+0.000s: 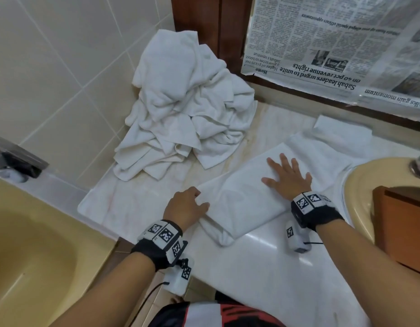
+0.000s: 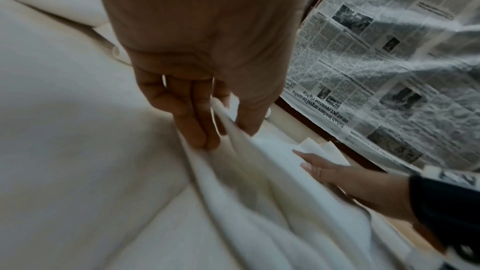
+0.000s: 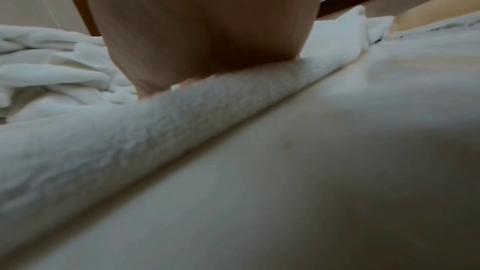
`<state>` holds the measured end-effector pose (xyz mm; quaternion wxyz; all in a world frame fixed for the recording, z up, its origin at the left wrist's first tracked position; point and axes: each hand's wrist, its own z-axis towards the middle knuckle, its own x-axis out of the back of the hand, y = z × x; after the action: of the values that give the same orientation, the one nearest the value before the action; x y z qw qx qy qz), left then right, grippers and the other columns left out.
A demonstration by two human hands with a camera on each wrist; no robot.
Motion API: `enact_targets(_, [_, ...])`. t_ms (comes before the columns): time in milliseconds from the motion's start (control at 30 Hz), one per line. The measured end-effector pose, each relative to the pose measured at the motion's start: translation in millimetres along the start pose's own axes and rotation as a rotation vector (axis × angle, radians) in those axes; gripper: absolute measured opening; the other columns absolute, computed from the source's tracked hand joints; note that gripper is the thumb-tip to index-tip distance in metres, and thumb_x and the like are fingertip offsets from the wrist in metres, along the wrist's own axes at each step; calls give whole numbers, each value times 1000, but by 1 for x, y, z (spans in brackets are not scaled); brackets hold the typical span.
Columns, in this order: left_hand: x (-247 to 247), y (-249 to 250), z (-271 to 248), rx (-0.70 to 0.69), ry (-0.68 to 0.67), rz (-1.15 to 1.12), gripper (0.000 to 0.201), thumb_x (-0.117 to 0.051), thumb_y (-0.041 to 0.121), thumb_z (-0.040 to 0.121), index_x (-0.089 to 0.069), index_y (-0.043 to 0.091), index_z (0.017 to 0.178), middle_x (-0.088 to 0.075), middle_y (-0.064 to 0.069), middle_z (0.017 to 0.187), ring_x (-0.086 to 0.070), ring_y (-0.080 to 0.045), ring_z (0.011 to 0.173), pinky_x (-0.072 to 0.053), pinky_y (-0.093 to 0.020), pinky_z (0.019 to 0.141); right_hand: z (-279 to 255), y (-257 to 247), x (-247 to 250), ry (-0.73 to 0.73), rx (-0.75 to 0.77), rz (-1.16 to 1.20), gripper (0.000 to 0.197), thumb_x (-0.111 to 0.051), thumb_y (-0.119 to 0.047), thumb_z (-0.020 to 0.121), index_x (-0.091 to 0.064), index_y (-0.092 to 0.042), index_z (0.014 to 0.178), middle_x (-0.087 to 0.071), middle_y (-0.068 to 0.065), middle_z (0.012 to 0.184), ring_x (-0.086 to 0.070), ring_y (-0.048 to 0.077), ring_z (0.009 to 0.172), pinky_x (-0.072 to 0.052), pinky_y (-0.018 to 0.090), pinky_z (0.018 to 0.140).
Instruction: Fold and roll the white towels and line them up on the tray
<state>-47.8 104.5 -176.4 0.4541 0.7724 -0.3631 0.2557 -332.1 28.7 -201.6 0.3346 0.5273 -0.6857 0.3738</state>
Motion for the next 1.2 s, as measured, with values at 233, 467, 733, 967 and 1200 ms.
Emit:
enact_targets(233, [-21,-5,-24,2,148,-132,54,-73,54,74,-39,23,104,-52,5,104,-54,-15,87,-42,-29,71,-52,-47,-31,85,53,35,70,-40,-58,94,-2,-44,151,24,-3,158,13,28,147,-7,53,116])
enact_targets(467, [-40,-11,-45,-360,26,-11,50,-75,59,67,-41,26,82,-47,14,86,-48,-6,76,-38,-21,64,-65,-40,-48,-11,-12,-5,72,-25,-75,88,12,-53,146,28,-8,157,20,26,146,-1,63,112])
enact_targets(733, [-58,1,-26,-550,202,176,41,-81,29,58,-50,14,81,-49,-1,83,-51,-23,73,-41,-30,55,-56,-57,-38,-67,-127,29,75,-23,-74,89,17,-47,147,32,-3,155,21,34,145,-3,66,112])
enact_targets(967, [-52,6,-19,-475,229,101,31,-68,8,71,-61,8,101,-62,-8,89,-57,-29,85,-42,-32,73,-64,-69,-43,-59,-194,36,75,-19,-71,91,20,-41,148,33,5,155,21,40,143,-4,66,111])
enact_targets(1200, [-29,-17,-26,-346,87,-198,11,-66,21,90,-73,13,86,-68,1,83,-58,-15,81,-38,-20,73,-65,-66,-46,-51,-183,31,76,-18,-73,90,21,-40,148,34,6,154,22,40,143,-3,66,111])
